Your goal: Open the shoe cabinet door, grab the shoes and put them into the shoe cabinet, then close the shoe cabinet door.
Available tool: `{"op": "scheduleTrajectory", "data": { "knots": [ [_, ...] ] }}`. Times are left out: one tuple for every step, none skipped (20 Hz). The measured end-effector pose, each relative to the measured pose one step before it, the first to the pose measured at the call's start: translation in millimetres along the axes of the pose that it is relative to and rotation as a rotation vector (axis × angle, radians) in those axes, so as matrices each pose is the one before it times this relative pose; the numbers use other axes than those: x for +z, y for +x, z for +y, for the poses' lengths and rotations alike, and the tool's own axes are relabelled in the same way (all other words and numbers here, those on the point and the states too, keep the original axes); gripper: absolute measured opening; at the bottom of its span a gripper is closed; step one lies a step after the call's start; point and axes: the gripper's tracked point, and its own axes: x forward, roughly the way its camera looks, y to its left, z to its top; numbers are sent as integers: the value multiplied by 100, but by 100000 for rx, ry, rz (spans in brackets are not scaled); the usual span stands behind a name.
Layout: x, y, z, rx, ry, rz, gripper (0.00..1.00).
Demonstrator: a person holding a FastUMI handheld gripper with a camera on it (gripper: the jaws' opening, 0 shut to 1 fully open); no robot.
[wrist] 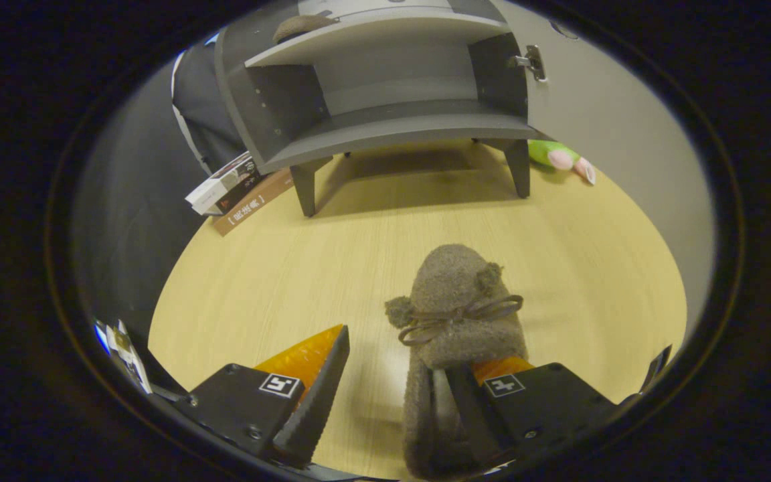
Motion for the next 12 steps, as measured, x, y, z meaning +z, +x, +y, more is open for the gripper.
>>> {"op": "scheduleTrajectory", "data": {
  "knots": [
    [-15,120,136,-48,518,668,85],
    [38,-4,167,467,397,687,82],
    [-110,180,23,295,-52,488,80],
    [50,-95,-332,66,-506,202,70],
    [-1,-320,-548,112,123,-330,56],
    [22,-198,-398,-1150,476,-116,41],
    [-8,-37,63,-286,353,358,27],
    [-185,-6,267,1047,-128,669,13],
    [139,230,533,1053,-300,313,12],
    [-140,-67,378,1761,-283,791,11],
    [50,-201,360,1744,71,-106,10],
    [340,-344,54,286,-738,-927,9]
  ]
}}
